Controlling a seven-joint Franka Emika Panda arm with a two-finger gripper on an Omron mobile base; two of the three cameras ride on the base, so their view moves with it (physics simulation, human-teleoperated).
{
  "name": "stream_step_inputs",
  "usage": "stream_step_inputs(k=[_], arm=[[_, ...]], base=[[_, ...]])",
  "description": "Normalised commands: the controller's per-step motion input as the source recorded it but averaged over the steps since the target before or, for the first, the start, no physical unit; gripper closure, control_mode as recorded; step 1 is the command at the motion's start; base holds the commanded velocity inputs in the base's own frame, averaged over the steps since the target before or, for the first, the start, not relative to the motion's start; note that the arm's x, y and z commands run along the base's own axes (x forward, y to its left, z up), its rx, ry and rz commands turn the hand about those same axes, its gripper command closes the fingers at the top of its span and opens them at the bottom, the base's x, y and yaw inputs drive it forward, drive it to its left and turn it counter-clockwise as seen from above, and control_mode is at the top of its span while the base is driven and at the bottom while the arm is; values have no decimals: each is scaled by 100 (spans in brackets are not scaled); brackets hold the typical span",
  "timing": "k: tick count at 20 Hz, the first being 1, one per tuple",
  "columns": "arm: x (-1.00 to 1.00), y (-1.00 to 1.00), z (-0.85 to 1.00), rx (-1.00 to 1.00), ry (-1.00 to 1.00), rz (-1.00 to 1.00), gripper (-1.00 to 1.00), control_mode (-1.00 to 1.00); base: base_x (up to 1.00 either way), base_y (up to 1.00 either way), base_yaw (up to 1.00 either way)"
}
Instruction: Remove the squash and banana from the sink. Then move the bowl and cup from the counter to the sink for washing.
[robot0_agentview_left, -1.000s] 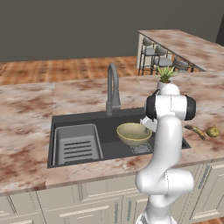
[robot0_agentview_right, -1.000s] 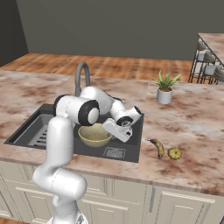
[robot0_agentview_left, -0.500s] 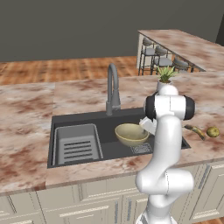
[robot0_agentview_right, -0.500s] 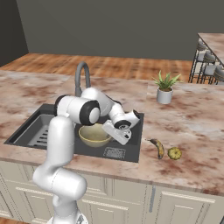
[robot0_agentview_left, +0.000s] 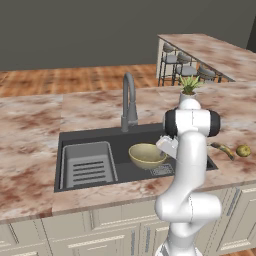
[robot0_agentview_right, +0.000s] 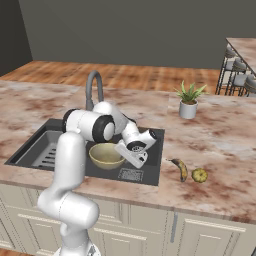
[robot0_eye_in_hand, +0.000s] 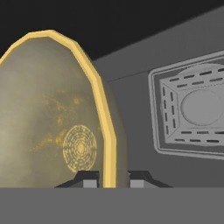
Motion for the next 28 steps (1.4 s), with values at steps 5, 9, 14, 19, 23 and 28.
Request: stream_step_inputs(k=[5, 9, 14, 19, 23, 28], arm=[[17, 0, -12, 0, 12, 0, 100, -100], [19, 0, -12, 0, 11, 0, 100, -100], [14, 5, -14, 0, 2, 0, 100, -100], [8, 11, -17, 0, 0, 0, 100, -100], [5, 13, -16, 0, 0, 0, 100, -100], [5, 16, -15, 0, -3, 0, 100, -100]], base=[[0, 0, 0], [0, 0, 0], [0, 0, 0], [0, 0, 0], [0, 0, 0], [0, 0, 0]])
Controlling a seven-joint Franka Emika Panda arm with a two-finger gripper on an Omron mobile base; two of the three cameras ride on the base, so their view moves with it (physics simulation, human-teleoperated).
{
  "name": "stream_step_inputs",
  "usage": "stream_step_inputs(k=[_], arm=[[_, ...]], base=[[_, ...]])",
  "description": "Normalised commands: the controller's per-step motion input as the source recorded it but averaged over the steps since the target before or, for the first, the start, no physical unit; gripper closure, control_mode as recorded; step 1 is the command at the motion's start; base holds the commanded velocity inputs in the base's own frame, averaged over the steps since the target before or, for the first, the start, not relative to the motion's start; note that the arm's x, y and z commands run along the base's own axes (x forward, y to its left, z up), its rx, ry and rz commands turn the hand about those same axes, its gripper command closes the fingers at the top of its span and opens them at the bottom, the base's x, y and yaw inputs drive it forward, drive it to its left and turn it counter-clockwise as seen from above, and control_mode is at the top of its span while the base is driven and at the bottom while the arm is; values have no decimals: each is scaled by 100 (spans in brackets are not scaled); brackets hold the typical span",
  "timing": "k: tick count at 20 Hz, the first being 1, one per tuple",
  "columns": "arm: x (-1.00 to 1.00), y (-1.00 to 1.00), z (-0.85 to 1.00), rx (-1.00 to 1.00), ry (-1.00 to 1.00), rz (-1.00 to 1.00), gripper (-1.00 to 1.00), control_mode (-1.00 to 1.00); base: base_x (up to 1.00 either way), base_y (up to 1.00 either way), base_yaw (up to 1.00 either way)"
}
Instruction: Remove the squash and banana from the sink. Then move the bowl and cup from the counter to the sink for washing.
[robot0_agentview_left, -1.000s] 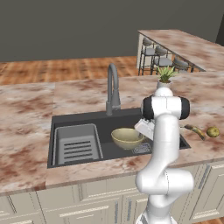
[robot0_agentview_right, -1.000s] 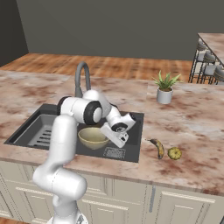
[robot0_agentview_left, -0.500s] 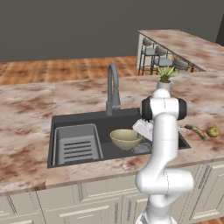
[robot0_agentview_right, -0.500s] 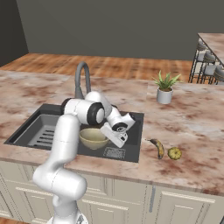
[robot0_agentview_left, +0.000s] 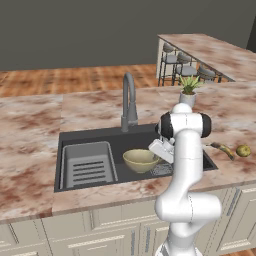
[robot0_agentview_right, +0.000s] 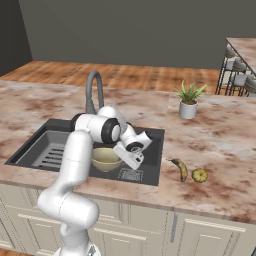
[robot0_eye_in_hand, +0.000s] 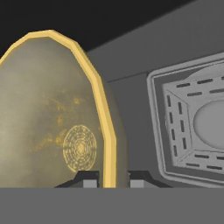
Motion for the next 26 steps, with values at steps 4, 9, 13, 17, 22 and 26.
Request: stream_step_inputs(k=[4, 9, 13, 17, 22, 26], arm=[[9, 19, -9, 0, -5, 0, 100, -100], [10, 21, -7, 0, -6, 0, 100, -100], [10, 19, -6, 0, -3, 0, 100, -100], [8, 19, -8, 0, -1, 0, 100, -100], [8, 22, -10, 0, 0, 0, 100, -100], [8, 21, -9, 0, 0, 0, 100, -100]], base=[[0, 0, 0], [0, 0, 0], [0, 0, 0], [0, 0, 0], [0, 0, 0], [0, 0, 0]])
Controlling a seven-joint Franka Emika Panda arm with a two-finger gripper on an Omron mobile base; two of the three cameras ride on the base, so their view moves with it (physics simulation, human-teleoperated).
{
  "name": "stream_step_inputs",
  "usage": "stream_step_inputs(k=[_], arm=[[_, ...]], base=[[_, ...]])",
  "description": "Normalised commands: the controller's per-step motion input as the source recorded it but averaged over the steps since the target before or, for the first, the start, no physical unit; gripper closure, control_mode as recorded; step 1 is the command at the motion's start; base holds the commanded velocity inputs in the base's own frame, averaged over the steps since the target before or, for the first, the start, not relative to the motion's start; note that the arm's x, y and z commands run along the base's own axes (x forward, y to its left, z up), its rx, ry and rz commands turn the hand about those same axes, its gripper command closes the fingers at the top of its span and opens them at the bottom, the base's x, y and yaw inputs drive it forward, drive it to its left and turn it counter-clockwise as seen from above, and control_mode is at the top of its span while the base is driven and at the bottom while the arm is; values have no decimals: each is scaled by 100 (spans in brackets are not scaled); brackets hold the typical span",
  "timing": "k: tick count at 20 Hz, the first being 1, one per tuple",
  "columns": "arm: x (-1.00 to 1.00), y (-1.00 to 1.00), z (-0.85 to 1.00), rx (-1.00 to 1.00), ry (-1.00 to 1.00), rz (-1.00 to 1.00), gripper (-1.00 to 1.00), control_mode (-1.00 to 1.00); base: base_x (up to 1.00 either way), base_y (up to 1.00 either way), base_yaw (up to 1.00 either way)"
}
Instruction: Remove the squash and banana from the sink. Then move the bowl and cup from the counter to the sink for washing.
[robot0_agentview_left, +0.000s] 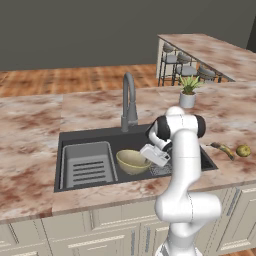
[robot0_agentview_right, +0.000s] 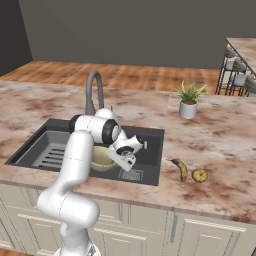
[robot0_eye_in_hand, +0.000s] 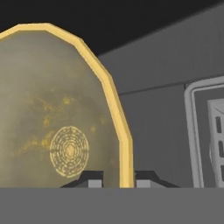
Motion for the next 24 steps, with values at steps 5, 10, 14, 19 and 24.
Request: stream_step_inputs(k=[5, 10, 14, 19, 24], arm=[[3, 20, -4, 0, -2, 0, 100, -100], [0, 10, -1, -3, -4, 0, 100, -100], [0, 7, 0, -3, -3, 0, 100, -100], [0, 13, 0, -2, -7, 0, 100, -100], [1, 20, 0, 0, -7, 0, 100, -100]], base=[[0, 0, 0], [0, 0, 0], [0, 0, 0], [0, 0, 0], [0, 0, 0]])
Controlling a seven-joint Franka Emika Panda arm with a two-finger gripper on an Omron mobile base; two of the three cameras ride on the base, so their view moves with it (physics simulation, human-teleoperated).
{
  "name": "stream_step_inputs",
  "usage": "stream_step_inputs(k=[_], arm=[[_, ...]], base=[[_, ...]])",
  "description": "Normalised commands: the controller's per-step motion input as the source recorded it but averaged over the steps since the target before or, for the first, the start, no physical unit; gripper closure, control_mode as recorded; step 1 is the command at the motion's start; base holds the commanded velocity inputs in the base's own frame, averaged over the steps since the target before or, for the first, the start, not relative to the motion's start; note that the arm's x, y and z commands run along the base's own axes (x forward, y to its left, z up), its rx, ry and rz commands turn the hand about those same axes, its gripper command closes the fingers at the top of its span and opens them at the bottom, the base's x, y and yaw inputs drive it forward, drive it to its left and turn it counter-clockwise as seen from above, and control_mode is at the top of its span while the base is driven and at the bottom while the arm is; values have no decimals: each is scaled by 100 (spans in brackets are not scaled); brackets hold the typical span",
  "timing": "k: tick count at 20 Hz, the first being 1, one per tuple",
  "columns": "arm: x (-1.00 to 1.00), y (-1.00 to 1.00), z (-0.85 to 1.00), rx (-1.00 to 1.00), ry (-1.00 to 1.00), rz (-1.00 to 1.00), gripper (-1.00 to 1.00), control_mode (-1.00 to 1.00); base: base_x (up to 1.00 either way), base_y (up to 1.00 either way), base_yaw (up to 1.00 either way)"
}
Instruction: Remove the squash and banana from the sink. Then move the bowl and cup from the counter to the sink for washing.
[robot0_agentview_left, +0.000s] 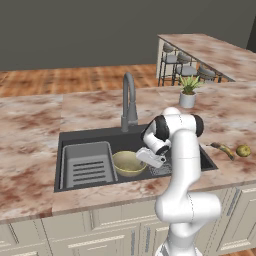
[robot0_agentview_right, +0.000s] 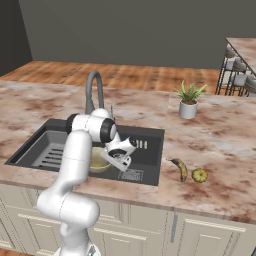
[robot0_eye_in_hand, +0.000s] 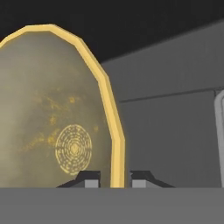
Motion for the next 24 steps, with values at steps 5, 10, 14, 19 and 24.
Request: stream_step_inputs(k=[5, 10, 14, 19, 24], arm=[[0, 21, 1, 0, -5, 0, 100, -100], [6, 21, 3, 0, -1, 0, 100, -100], [10, 18, 3, 0, 0, 0, 100, -100], [15, 9, 1, 0, 0, 0, 100, -100], [14, 3, 1, 0, 0, 0, 100, -100]], base=[[0, 0, 0], [0, 0, 0], [0, 0, 0], [0, 0, 0], [0, 0, 0]])
